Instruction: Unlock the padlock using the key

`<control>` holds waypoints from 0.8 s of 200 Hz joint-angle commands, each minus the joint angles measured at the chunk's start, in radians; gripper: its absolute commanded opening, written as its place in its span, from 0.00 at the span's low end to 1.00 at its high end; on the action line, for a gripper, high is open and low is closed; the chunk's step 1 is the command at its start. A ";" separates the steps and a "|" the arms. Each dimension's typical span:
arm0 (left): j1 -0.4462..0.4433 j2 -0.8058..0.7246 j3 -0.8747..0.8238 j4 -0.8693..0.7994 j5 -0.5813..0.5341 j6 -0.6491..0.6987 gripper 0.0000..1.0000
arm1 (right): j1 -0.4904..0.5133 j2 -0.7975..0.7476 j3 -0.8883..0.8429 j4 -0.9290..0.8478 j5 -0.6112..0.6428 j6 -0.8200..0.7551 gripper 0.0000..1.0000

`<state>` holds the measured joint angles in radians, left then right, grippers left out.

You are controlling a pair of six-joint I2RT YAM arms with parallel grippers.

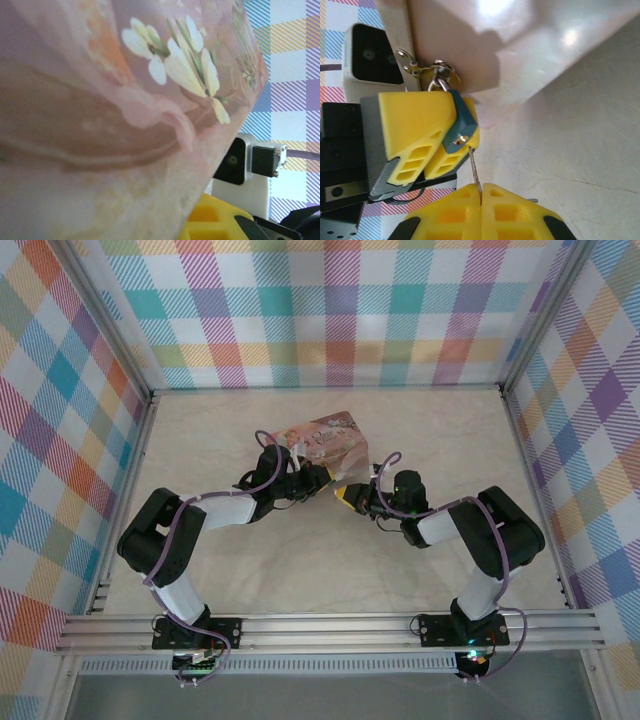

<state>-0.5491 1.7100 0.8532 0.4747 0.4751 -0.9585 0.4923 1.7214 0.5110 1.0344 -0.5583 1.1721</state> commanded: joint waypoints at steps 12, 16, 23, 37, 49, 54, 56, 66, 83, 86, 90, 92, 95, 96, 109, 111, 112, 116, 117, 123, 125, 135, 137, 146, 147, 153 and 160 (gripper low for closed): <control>-0.003 -0.032 -0.014 0.081 0.046 -0.032 0.12 | 0.008 0.016 0.027 0.071 -0.002 0.025 0.00; -0.003 -0.032 -0.016 0.081 0.047 -0.033 0.12 | 0.007 0.018 0.026 0.077 0.000 0.028 0.00; -0.003 -0.032 -0.016 0.082 0.048 -0.034 0.12 | 0.006 0.020 0.026 0.085 0.001 0.032 0.00; -0.003 -0.033 -0.021 0.088 0.048 -0.036 0.12 | 0.007 0.022 0.028 0.080 0.003 0.034 0.00; -0.003 -0.035 -0.021 0.090 0.048 -0.036 0.12 | 0.006 0.023 0.029 0.084 0.006 0.035 0.00; -0.003 -0.035 -0.022 0.089 0.048 -0.036 0.12 | 0.006 0.023 0.029 0.085 0.008 0.036 0.00; -0.003 -0.035 -0.022 0.089 0.048 -0.036 0.12 | 0.006 0.023 0.029 0.086 0.008 0.036 0.00; -0.003 -0.035 -0.022 0.090 0.049 -0.034 0.12 | 0.006 0.024 0.030 0.091 0.009 0.039 0.00; -0.003 -0.035 -0.022 0.091 0.051 -0.034 0.12 | 0.006 0.023 0.029 0.097 0.009 0.044 0.00; -0.003 -0.035 -0.023 0.091 0.051 -0.034 0.12 | 0.006 0.024 0.030 0.099 0.008 0.045 0.00; -0.003 -0.034 -0.023 0.093 0.050 -0.034 0.12 | 0.006 0.022 0.029 0.101 0.008 0.046 0.00; -0.003 -0.034 -0.023 0.092 0.050 -0.034 0.12 | 0.006 0.022 0.029 0.102 0.008 0.046 0.00; -0.003 -0.034 -0.024 0.092 0.050 -0.034 0.12 | 0.006 0.022 0.029 0.102 0.008 0.046 0.00; -0.003 -0.034 -0.024 0.093 0.050 -0.034 0.12 | 0.006 0.022 0.029 0.102 0.009 0.046 0.00; -0.003 -0.034 -0.026 0.093 0.049 -0.033 0.12 | 0.006 0.020 0.025 0.105 0.006 0.046 0.00; -0.003 -0.035 -0.025 0.093 0.049 -0.032 0.12 | 0.006 0.020 0.025 0.105 0.006 0.046 0.00; -0.003 -0.034 -0.025 0.093 0.049 -0.032 0.12 | 0.006 0.019 0.024 0.105 0.007 0.046 0.00; -0.003 -0.035 -0.025 0.093 0.049 -0.032 0.12 | 0.006 0.018 0.023 0.105 0.007 0.046 0.00; -0.003 -0.035 -0.025 0.094 0.049 -0.032 0.12 | 0.006 0.018 0.023 0.105 0.006 0.046 0.00; -0.003 -0.034 -0.025 0.094 0.049 -0.031 0.12 | 0.006 0.014 0.021 0.104 0.005 0.044 0.00; -0.003 -0.034 -0.025 0.094 0.049 -0.031 0.12 | 0.007 0.015 0.020 0.104 0.006 0.044 0.00; -0.003 -0.032 -0.025 0.094 0.048 -0.031 0.12 | 0.006 0.010 0.016 0.102 0.006 0.044 0.00; -0.002 -0.033 -0.025 0.096 0.048 -0.031 0.12 | 0.006 0.010 0.015 0.103 0.006 0.044 0.00; -0.001 -0.030 -0.025 0.096 0.049 -0.031 0.12 | 0.006 0.006 0.012 0.103 0.007 0.043 0.00; -0.002 -0.030 -0.026 0.097 0.049 -0.031 0.12 | 0.006 0.006 0.011 0.103 0.007 0.044 0.00; -0.002 -0.030 -0.025 0.097 0.049 -0.031 0.12 | 0.006 0.005 0.009 0.105 0.007 0.044 0.00; -0.002 -0.030 -0.025 0.099 0.048 -0.032 0.12 | 0.006 0.003 0.008 0.106 0.007 0.044 0.00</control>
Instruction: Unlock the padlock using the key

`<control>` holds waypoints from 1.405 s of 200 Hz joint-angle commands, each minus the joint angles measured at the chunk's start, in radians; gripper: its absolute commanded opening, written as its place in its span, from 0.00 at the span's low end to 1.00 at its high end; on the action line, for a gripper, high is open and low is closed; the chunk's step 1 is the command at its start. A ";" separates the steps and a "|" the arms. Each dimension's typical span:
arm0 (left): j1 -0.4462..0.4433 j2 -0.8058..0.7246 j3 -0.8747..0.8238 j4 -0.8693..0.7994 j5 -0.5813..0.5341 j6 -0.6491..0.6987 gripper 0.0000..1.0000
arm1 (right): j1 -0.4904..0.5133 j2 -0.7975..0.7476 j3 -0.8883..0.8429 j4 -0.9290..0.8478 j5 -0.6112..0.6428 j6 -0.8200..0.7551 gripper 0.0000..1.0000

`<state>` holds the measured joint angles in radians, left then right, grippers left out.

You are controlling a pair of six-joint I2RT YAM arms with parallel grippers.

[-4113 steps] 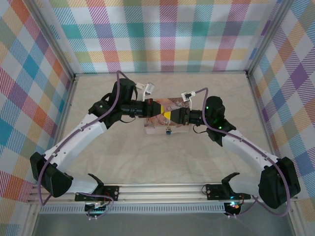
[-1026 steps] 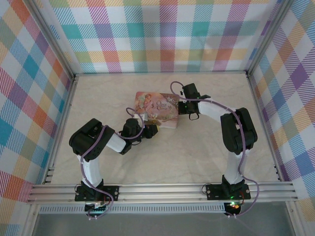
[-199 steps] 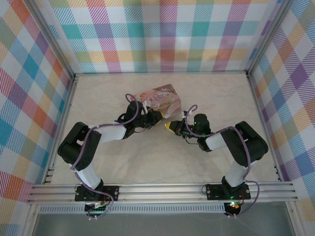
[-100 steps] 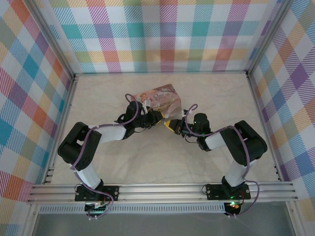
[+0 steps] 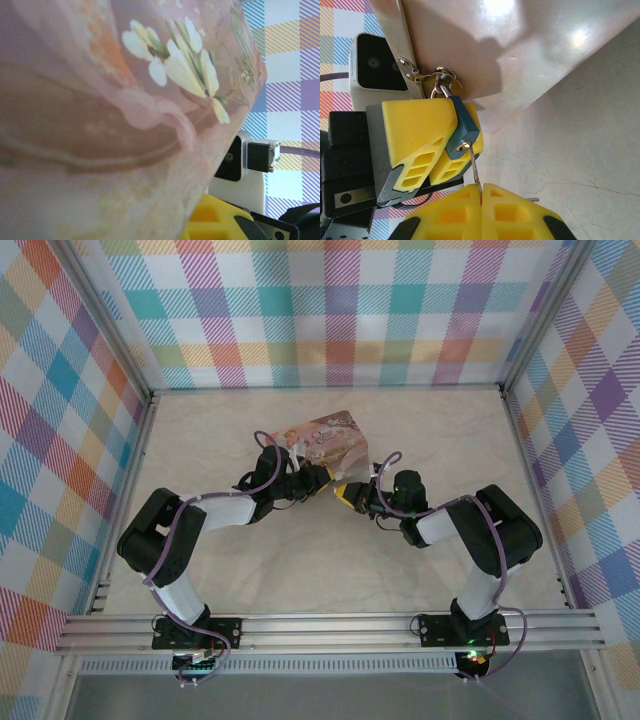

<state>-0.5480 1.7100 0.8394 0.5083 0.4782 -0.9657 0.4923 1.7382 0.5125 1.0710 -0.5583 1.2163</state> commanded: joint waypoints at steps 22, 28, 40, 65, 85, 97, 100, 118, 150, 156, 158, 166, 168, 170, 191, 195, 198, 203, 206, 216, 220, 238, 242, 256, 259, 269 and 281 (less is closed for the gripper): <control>-0.003 -0.030 -0.011 0.068 0.045 -0.025 0.12 | 0.006 -0.023 0.000 0.067 0.007 -0.001 0.00; -0.003 -0.030 -0.011 0.068 0.046 -0.025 0.12 | 0.006 -0.026 -0.002 0.067 0.008 -0.001 0.00; -0.003 -0.029 -0.010 0.070 0.049 -0.025 0.12 | 0.006 -0.030 0.000 0.057 0.010 -0.006 0.00; -0.003 -0.030 -0.014 0.070 0.051 -0.027 0.12 | 0.005 -0.030 0.004 0.057 0.008 -0.006 0.00; -0.001 -0.034 -0.017 0.073 0.045 -0.027 0.12 | 0.005 -0.036 0.002 0.044 0.008 -0.008 0.00; 0.000 -0.035 -0.019 0.075 0.045 -0.025 0.12 | 0.005 -0.036 -0.005 0.050 0.008 -0.005 0.00; 0.001 -0.036 -0.019 0.074 0.045 -0.025 0.12 | 0.005 -0.038 -0.007 0.052 0.009 -0.004 0.00; 0.002 -0.034 -0.019 0.076 0.046 -0.025 0.12 | 0.005 -0.039 -0.015 0.054 0.013 -0.003 0.00; 0.003 -0.033 -0.020 0.080 0.052 -0.028 0.12 | 0.005 -0.035 -0.016 0.064 0.020 -0.001 0.00; 0.003 -0.033 -0.022 0.083 0.053 -0.030 0.12 | 0.005 -0.033 -0.012 0.063 0.018 -0.001 0.00; 0.003 -0.034 -0.023 0.084 0.053 -0.030 0.12 | 0.005 -0.033 -0.010 0.061 0.017 0.000 0.00; 0.003 -0.035 -0.025 0.086 0.053 -0.030 0.12 | 0.005 -0.034 -0.002 0.052 0.015 -0.001 0.00; 0.003 -0.036 -0.025 0.085 0.053 -0.031 0.12 | 0.004 -0.032 -0.001 0.051 0.015 -0.001 0.00; 0.003 -0.036 -0.026 0.088 0.053 -0.031 0.12 | 0.005 -0.031 0.001 0.050 0.014 -0.001 0.00; 0.003 -0.036 -0.029 0.103 0.067 -0.033 0.12 | 0.003 -0.024 0.015 0.056 0.013 0.004 0.00; 0.004 -0.034 -0.029 0.107 0.073 -0.033 0.12 | 0.002 -0.023 0.017 0.058 0.011 0.008 0.00; 0.003 -0.034 -0.028 0.110 0.075 -0.033 0.12 | 0.001 -0.022 0.018 0.060 0.009 0.012 0.00; 0.003 -0.033 -0.029 0.117 0.082 -0.035 0.12 | -0.001 -0.019 0.020 0.067 0.011 0.021 0.00; 0.003 -0.032 -0.030 0.122 0.085 -0.036 0.12 | -0.002 -0.015 0.020 0.075 0.011 0.028 0.00; 0.003 -0.029 -0.034 0.142 0.098 -0.042 0.12 | -0.011 -0.004 0.022 0.097 0.006 0.054 0.00; 0.003 -0.029 -0.036 0.150 0.102 -0.043 0.12 | -0.014 0.002 0.023 0.109 0.003 0.066 0.00; 0.003 -0.029 -0.042 0.173 0.120 -0.047 0.12 | -0.034 0.039 0.022 0.173 -0.008 0.131 0.00; 0.002 -0.029 -0.043 0.177 0.123 -0.047 0.12 | -0.038 0.048 0.021 0.192 -0.009 0.148 0.00; 0.002 -0.029 -0.042 0.184 0.136 -0.047 0.11 | -0.053 0.086 0.021 0.263 -0.015 0.206 0.00; 0.003 -0.030 -0.043 0.187 0.139 -0.047 0.11 | -0.057 0.095 0.021 0.277 -0.016 0.218 0.00; 0.002 -0.031 -0.044 0.187 0.142 -0.045 0.11 | -0.067 0.124 0.023 0.324 -0.022 0.257 0.00; 0.002 -0.033 -0.043 0.186 0.144 -0.043 0.11 | -0.076 0.142 0.025 0.336 -0.030 0.280 0.00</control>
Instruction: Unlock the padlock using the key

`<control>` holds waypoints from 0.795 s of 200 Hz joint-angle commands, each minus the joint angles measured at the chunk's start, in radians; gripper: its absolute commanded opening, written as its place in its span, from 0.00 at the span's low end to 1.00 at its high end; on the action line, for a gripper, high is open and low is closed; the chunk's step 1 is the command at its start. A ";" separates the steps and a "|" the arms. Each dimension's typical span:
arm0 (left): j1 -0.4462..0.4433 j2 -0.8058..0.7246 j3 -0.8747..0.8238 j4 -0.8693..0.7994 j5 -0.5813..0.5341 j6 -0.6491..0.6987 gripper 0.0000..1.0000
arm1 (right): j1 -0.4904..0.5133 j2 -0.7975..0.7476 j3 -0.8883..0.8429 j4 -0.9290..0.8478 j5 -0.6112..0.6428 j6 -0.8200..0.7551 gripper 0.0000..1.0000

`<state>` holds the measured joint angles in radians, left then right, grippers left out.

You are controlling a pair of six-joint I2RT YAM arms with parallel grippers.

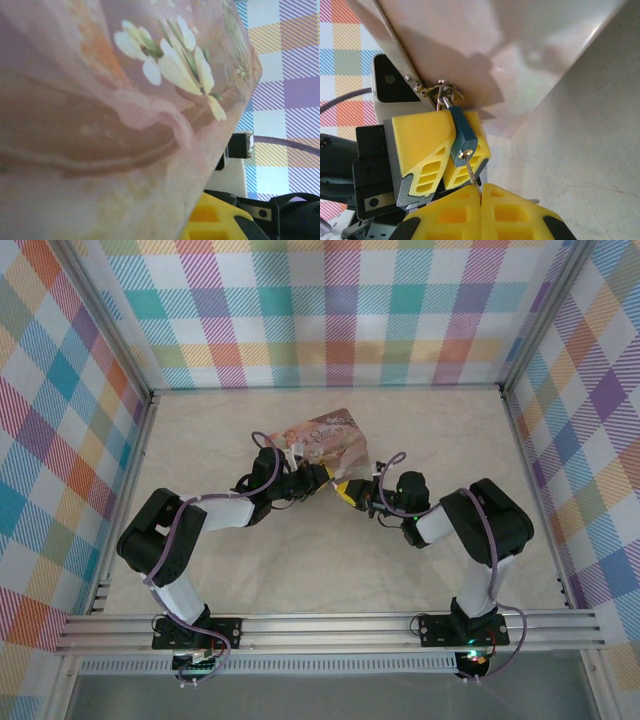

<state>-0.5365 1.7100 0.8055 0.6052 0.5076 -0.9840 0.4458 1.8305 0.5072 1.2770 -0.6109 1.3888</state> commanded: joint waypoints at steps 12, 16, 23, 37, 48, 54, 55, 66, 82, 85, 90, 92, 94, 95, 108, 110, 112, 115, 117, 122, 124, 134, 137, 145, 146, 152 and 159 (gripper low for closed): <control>-0.010 -0.033 -0.009 0.092 0.118 -0.023 0.11 | -0.030 0.049 0.035 0.121 0.011 0.100 0.00; -0.010 -0.034 -0.010 0.092 0.120 -0.024 0.11 | -0.030 0.049 0.035 0.119 0.009 0.099 0.00; -0.010 -0.032 -0.010 0.092 0.120 -0.024 0.11 | -0.030 0.048 0.038 0.110 0.005 0.102 0.00; -0.010 -0.032 -0.009 0.093 0.123 -0.024 0.11 | -0.030 0.044 0.042 0.088 0.001 0.113 0.00; -0.010 -0.033 -0.010 0.094 0.123 -0.022 0.11 | -0.030 0.049 0.050 0.079 -0.010 0.131 0.00; -0.010 -0.032 -0.010 0.093 0.123 -0.022 0.11 | -0.030 0.053 0.054 0.080 -0.013 0.145 0.00; -0.010 -0.032 -0.009 0.093 0.123 -0.022 0.11 | -0.030 0.054 0.054 0.081 -0.013 0.148 0.00; -0.009 -0.033 -0.012 0.099 0.118 -0.024 0.11 | -0.029 0.059 0.059 0.082 -0.014 0.171 0.00; -0.011 -0.036 -0.013 0.105 0.111 -0.024 0.11 | -0.019 0.053 0.060 0.045 -0.012 0.165 0.00; -0.011 -0.035 -0.012 0.105 0.111 -0.024 0.11 | -0.016 0.052 0.060 0.036 -0.012 0.161 0.00; -0.011 -0.035 -0.010 0.107 0.111 -0.024 0.11 | -0.011 0.050 0.064 0.022 -0.012 0.155 0.00; -0.011 -0.036 -0.009 0.108 0.111 -0.024 0.12 | -0.008 0.050 0.065 0.017 -0.012 0.153 0.00; -0.011 -0.035 -0.009 0.108 0.111 -0.024 0.11 | -0.005 0.050 0.066 0.013 -0.011 0.152 0.00; -0.012 -0.035 -0.009 0.109 0.111 -0.024 0.11 | -0.004 0.051 0.067 0.011 -0.011 0.152 0.00; -0.013 -0.031 -0.004 0.108 0.112 -0.025 0.12 | 0.007 0.056 0.070 0.018 0.001 0.156 0.00; -0.014 -0.031 -0.003 0.108 0.112 -0.025 0.12 | 0.008 0.057 0.070 0.022 0.003 0.159 0.00; -0.014 -0.032 -0.003 0.108 0.112 -0.025 0.12 | 0.009 0.060 0.070 0.026 0.006 0.163 0.00; -0.015 -0.030 -0.003 0.108 0.112 -0.026 0.11 | 0.010 0.063 0.072 0.033 0.008 0.169 0.00; -0.015 -0.030 -0.003 0.109 0.113 -0.025 0.11 | 0.011 0.066 0.072 0.038 0.011 0.175 0.00; -0.016 -0.030 -0.003 0.111 0.114 -0.025 0.11 | 0.013 0.072 0.073 0.054 0.017 0.188 0.00; -0.017 -0.031 -0.004 0.112 0.113 -0.025 0.11 | 0.013 0.077 0.074 0.060 0.018 0.194 0.00; -0.019 -0.031 -0.004 0.114 0.116 -0.025 0.11 | 0.016 0.089 0.082 0.078 0.024 0.221 0.00; -0.020 -0.031 -0.003 0.116 0.115 -0.025 0.11 | 0.017 0.092 0.083 0.081 0.027 0.230 0.00; -0.022 -0.030 -0.003 0.118 0.117 -0.027 0.11 | 0.020 0.099 0.086 0.087 0.036 0.246 0.00; -0.022 -0.032 -0.003 0.118 0.117 -0.027 0.11 | 0.020 0.100 0.086 0.088 0.037 0.247 0.00; -0.022 -0.032 -0.004 0.117 0.118 -0.026 0.11 | 0.022 0.103 0.085 0.096 0.045 0.254 0.00; -0.022 -0.033 -0.004 0.115 0.119 -0.027 0.11 | 0.024 0.105 0.086 0.096 0.054 0.260 0.00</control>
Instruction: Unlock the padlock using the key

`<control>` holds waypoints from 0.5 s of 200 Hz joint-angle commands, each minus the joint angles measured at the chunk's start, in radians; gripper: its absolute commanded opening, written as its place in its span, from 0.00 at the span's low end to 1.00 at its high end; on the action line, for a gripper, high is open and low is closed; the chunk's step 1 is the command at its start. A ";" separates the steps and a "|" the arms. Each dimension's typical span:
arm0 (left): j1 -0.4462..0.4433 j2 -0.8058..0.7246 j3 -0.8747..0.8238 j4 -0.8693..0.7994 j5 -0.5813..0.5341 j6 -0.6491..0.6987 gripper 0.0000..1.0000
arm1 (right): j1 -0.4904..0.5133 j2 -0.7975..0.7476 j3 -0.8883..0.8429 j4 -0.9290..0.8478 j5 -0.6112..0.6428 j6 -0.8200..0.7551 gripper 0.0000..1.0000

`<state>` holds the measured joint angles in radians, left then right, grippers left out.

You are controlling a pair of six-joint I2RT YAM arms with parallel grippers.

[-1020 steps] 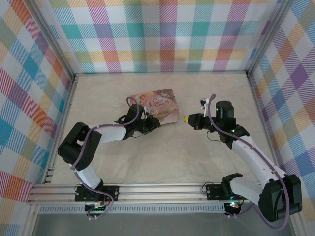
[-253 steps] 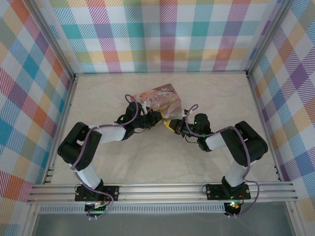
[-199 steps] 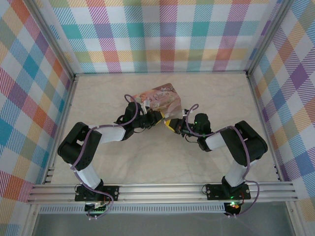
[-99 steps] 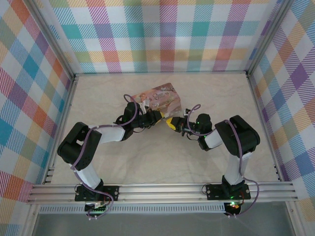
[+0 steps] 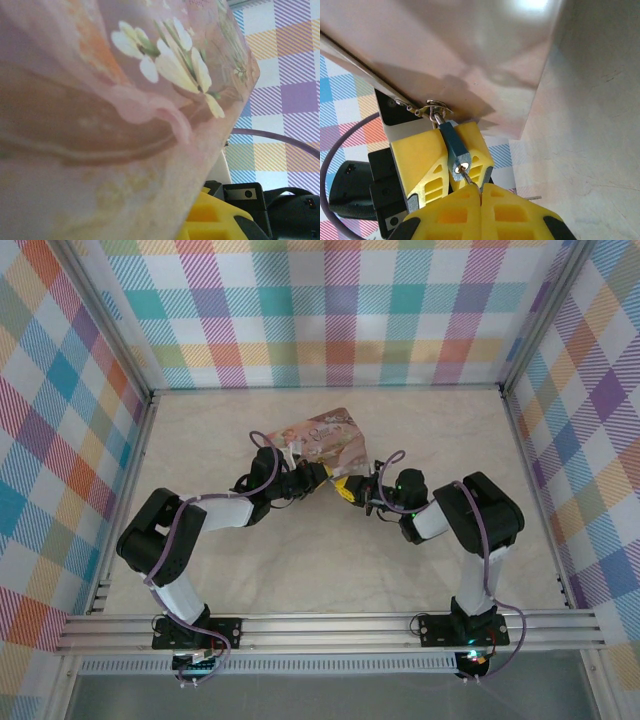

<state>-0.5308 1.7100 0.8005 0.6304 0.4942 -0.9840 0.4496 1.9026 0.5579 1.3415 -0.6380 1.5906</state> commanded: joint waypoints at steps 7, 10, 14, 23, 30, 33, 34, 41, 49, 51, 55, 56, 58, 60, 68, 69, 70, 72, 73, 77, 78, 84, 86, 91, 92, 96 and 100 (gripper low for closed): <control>-0.028 -0.035 0.000 0.091 0.132 -0.027 0.11 | 0.025 0.028 0.034 0.023 0.092 0.049 0.00; -0.028 -0.035 0.000 0.090 0.131 -0.027 0.11 | 0.027 0.023 0.033 0.012 0.097 0.038 0.00; -0.028 -0.036 0.000 0.088 0.131 -0.027 0.11 | 0.029 0.013 0.031 -0.008 0.104 0.019 0.00; -0.028 -0.037 0.001 0.089 0.135 -0.027 0.10 | 0.033 -0.020 0.027 -0.086 0.118 -0.023 0.00; -0.027 -0.035 0.003 0.088 0.138 -0.027 0.10 | 0.033 -0.031 0.033 -0.119 0.115 -0.037 0.00; -0.029 -0.035 0.003 0.087 0.139 -0.027 0.10 | 0.034 -0.029 0.037 -0.119 0.111 -0.037 0.00; -0.029 -0.035 0.003 0.087 0.140 -0.027 0.10 | 0.034 -0.028 0.038 -0.117 0.109 -0.035 0.00; -0.030 -0.034 0.004 0.087 0.144 -0.027 0.10 | 0.034 -0.015 0.048 -0.088 0.102 -0.019 0.00; -0.031 -0.032 0.004 0.087 0.148 -0.027 0.09 | 0.034 -0.001 0.056 -0.066 0.103 0.004 0.00; -0.031 -0.033 0.005 0.088 0.149 -0.027 0.09 | 0.034 0.001 0.060 -0.065 0.103 0.006 0.00; -0.033 -0.031 0.004 0.091 0.153 -0.026 0.08 | 0.034 0.004 0.068 -0.069 0.103 0.008 0.00; -0.033 -0.031 0.004 0.091 0.154 -0.026 0.08 | 0.034 0.004 0.070 -0.071 0.103 0.008 0.00; -0.034 -0.030 0.005 0.092 0.155 -0.027 0.08 | 0.034 0.004 0.073 -0.075 0.102 0.007 0.00; -0.035 -0.030 0.005 0.092 0.157 -0.027 0.07 | 0.034 0.004 0.077 -0.080 0.102 0.006 0.00; -0.040 -0.028 0.006 0.093 0.166 -0.025 0.07 | 0.033 0.002 0.097 -0.107 0.098 -0.005 0.00; -0.040 -0.028 0.006 0.094 0.167 -0.025 0.06 | 0.034 0.001 0.099 -0.111 0.099 -0.005 0.00; -0.041 -0.028 0.007 0.095 0.168 -0.025 0.07 | 0.034 0.001 0.100 -0.115 0.099 -0.006 0.00; -0.042 -0.027 0.007 0.095 0.170 -0.025 0.06 | 0.034 -0.001 0.106 -0.123 0.097 -0.008 0.00; -0.043 -0.028 0.007 0.094 0.172 -0.025 0.06 | 0.034 -0.002 0.108 -0.127 0.097 -0.009 0.00; -0.046 -0.027 0.009 0.094 0.177 -0.025 0.06 | 0.035 -0.005 0.117 -0.143 0.095 -0.015 0.00; -0.047 -0.027 0.009 0.094 0.177 -0.025 0.06 | 0.035 -0.005 0.119 -0.146 0.096 -0.017 0.00; -0.051 -0.027 0.012 0.091 0.182 -0.023 0.06 | 0.035 -0.011 0.131 -0.167 0.094 -0.025 0.00; -0.053 -0.027 0.012 0.089 0.183 -0.022 0.06 | 0.035 -0.013 0.134 -0.173 0.095 -0.027 0.00; -0.056 -0.029 0.013 0.085 0.187 -0.018 0.06 | 0.035 -0.018 0.138 -0.188 0.095 -0.030 0.00; -0.057 -0.029 0.014 0.085 0.187 -0.017 0.06 | 0.035 -0.019 0.140 -0.190 0.096 -0.031 0.00; -0.059 -0.030 0.014 0.081 0.190 -0.014 0.06 | 0.035 -0.023 0.143 -0.197 0.098 -0.036 0.00; -0.061 -0.032 0.012 0.078 0.191 -0.012 0.06 | 0.035 -0.027 0.145 -0.202 0.100 -0.040 0.00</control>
<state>-0.5274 1.7100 0.7986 0.6334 0.4675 -0.9840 0.4751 1.8881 0.6266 1.2217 -0.6006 1.5845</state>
